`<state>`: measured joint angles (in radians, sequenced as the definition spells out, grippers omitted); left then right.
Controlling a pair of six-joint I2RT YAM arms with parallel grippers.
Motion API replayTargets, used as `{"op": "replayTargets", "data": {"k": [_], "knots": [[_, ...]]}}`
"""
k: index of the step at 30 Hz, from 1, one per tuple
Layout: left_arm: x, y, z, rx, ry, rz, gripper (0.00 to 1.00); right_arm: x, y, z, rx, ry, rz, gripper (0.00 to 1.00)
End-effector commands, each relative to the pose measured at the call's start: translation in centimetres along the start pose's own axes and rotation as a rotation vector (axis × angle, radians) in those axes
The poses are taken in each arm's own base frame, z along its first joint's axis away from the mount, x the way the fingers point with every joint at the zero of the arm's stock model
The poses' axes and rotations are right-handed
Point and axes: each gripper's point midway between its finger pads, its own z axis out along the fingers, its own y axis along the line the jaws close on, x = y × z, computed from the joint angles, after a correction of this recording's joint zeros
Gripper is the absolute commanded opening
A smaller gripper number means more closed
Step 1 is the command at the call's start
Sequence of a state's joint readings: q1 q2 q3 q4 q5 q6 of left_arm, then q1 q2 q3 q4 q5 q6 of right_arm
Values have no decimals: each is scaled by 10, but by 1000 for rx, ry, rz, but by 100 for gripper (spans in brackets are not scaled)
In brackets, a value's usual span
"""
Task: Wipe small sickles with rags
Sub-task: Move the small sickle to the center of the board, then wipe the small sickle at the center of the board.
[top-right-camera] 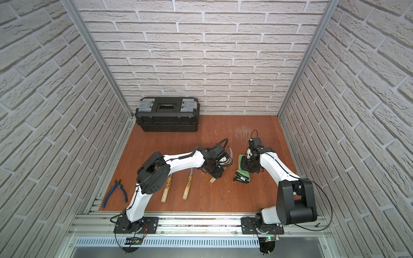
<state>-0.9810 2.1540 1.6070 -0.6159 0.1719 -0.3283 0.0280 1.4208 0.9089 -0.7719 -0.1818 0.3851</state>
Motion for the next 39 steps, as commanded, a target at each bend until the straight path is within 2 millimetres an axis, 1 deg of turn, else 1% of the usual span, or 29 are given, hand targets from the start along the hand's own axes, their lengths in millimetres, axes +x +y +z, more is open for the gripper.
{"op": "replayTargets", "data": {"k": [1,4,7,11,16,20,25,30,33,39], "knots": [[10,11,13,-13,38,14,42,-2,1,-4,-12,-11,5,18],[10,14,11,-22,5,13,50,-4,4,-6,-19,-13,4,18],[15,18,4,-30,-31,7,53,-7,6,-8,-22,-17,5,18],[24,17,-6,-22,-95,-10,54,-10,10,-10,-39,-15,3,18],[36,12,-8,-31,-166,-30,54,-11,15,-15,-55,-15,-11,17],[47,5,-5,-37,-190,-49,54,-12,17,-19,-56,-14,-25,17],[64,-4,3,-40,-171,-50,52,-12,21,-20,-65,-16,-35,17],[71,-4,-2,-63,-172,-46,50,-11,26,-22,-76,-18,-43,17],[74,-2,0,-71,-160,-49,49,-11,28,-24,-79,-24,-45,17],[78,3,4,-91,-137,-52,42,-12,32,-25,-87,-29,-52,17]]}}
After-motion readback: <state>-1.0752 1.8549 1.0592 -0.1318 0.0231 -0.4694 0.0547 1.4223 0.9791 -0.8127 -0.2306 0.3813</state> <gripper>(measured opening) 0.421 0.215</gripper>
